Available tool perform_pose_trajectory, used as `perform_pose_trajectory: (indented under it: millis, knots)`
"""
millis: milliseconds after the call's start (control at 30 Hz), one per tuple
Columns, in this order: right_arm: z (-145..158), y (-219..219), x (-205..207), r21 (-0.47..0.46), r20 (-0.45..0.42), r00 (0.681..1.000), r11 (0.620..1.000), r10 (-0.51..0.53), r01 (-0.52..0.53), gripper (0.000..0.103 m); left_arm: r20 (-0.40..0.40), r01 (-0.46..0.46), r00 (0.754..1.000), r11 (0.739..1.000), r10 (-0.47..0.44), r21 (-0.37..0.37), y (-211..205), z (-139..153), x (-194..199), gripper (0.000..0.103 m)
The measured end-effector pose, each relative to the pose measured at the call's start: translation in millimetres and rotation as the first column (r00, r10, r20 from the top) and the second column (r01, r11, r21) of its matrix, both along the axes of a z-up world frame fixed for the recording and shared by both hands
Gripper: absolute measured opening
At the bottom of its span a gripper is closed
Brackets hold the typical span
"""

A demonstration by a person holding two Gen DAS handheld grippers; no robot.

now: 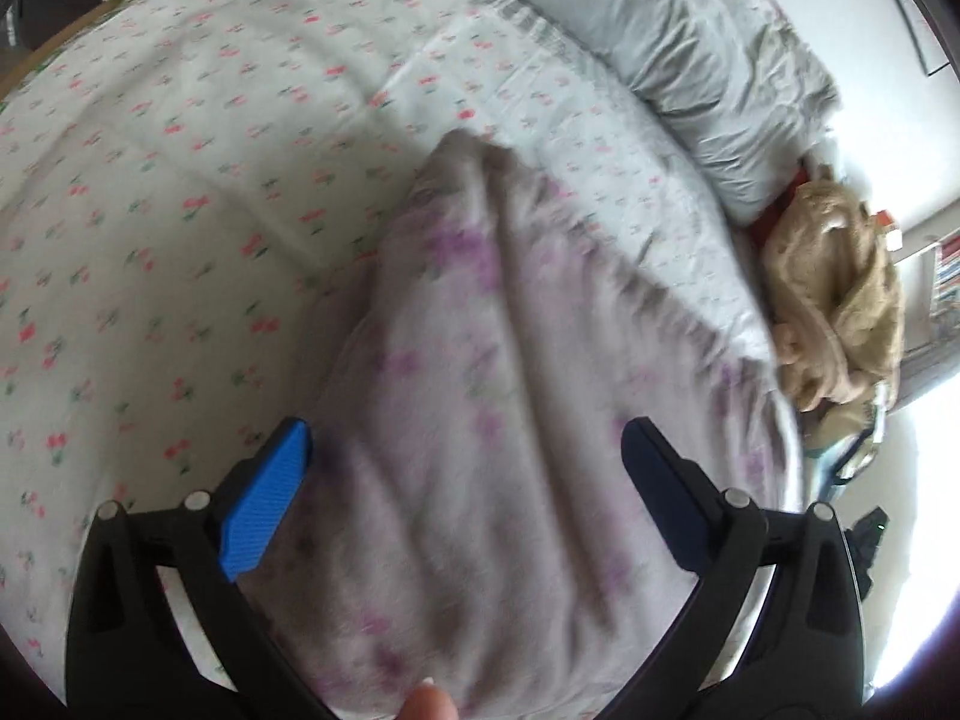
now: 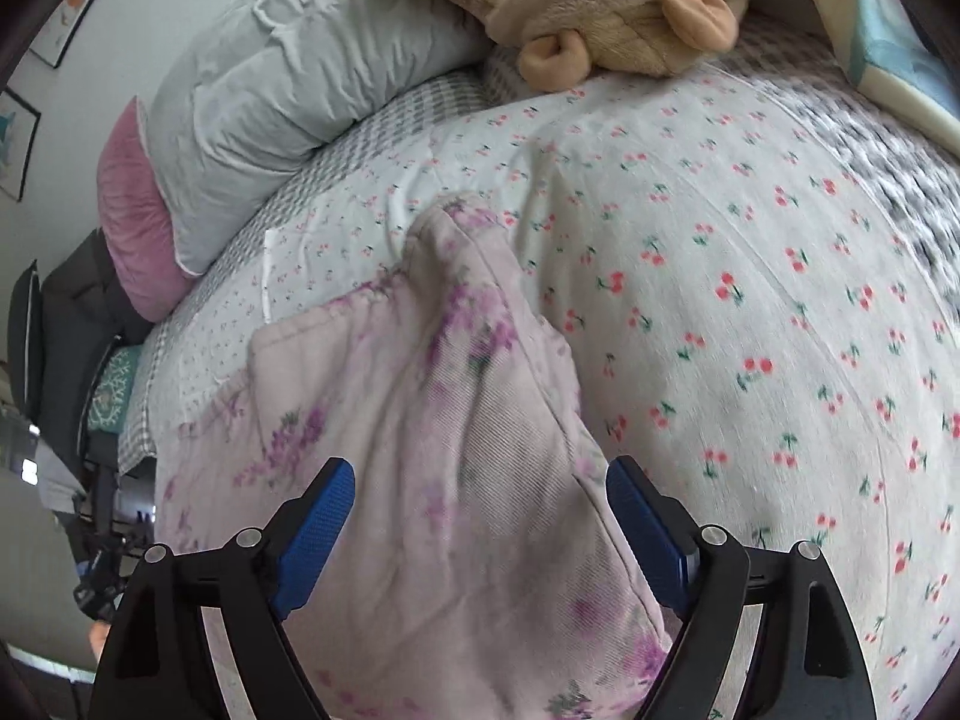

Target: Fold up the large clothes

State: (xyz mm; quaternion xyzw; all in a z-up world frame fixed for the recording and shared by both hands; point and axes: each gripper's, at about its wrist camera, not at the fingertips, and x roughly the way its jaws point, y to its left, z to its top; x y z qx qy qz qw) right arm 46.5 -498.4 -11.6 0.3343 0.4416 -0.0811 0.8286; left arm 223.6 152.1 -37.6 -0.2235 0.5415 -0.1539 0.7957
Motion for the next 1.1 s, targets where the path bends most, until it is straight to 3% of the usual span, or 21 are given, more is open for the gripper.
perform_pose_trajectory:
  millis: [200, 367, 433, 567, 667, 733, 767, 833, 933, 1100]
  knots:
    - [-62, -3, 2, 0.2, -0.033, 0.999, 0.979, 0.031, -0.023, 0.087, -0.1, 0.04, 0.994, 0.999, -0.043, -0.033, 2, -45, -1, 0.102]
    - [-63, 12, 25, 0.116, -0.041, 0.996, 0.99, 0.084, -0.078, 0.094, -0.151, -0.034, 0.988, 0.99, 0.013, -0.137, 14, -69, 14, 0.103]
    - [-63, 21, 34, 0.069, -0.054, 0.994, 0.993, 0.096, -0.092, 0.101, -0.157, -0.047, 0.987, 0.983, 0.019, -0.177, 18, -74, 17, 0.103]
    - [-64, 25, 42, 0.034, -0.056, 0.997, 0.998, 0.062, -0.06, 0.099, -0.129, -0.065, 0.991, 0.975, 0.038, -0.214, 19, -76, 19, 0.103]
    - [-64, 20, 35, 0.072, -0.027, 0.999, 0.997, 0.031, -0.029, 0.084, -0.1, -0.052, 0.994, 0.981, 0.033, -0.187, 14, -71, 18, 0.097]
    - [-65, 14, 28, 0.12, 0.003, 1.0, 0.993, 0.004, -0.005, 0.067, -0.088, -0.052, 0.995, 0.983, 0.037, -0.174, 12, -66, 19, 0.085]
    - [-63, 11, 24, 0.142, 0.023, 1.0, 0.99, -0.006, 0.002, 0.064, -0.077, -0.051, 0.996, 0.985, 0.039, -0.167, 11, -62, 18, 0.082]
    - [-59, 10, 21, 0.152, 0.046, 0.999, 0.988, -0.008, 0.001, 0.053, -0.057, -0.05, 0.998, 0.986, 0.041, -0.161, 8, -56, 18, 0.065]
    - [-48, 17, 20, 0.124, 0.074, 0.997, 0.992, -0.003, -0.006, 0.043, 0.001, -0.048, 0.999, 0.991, 0.048, -0.127, 1, -42, 14, 0.046]
    - [-27, 22, 15, 0.124, 0.153, 0.988, 0.992, -0.013, -0.006, 0.036, 0.129, -0.037, 0.991, 0.997, 0.045, -0.063, -9, -10, 6, 0.037]
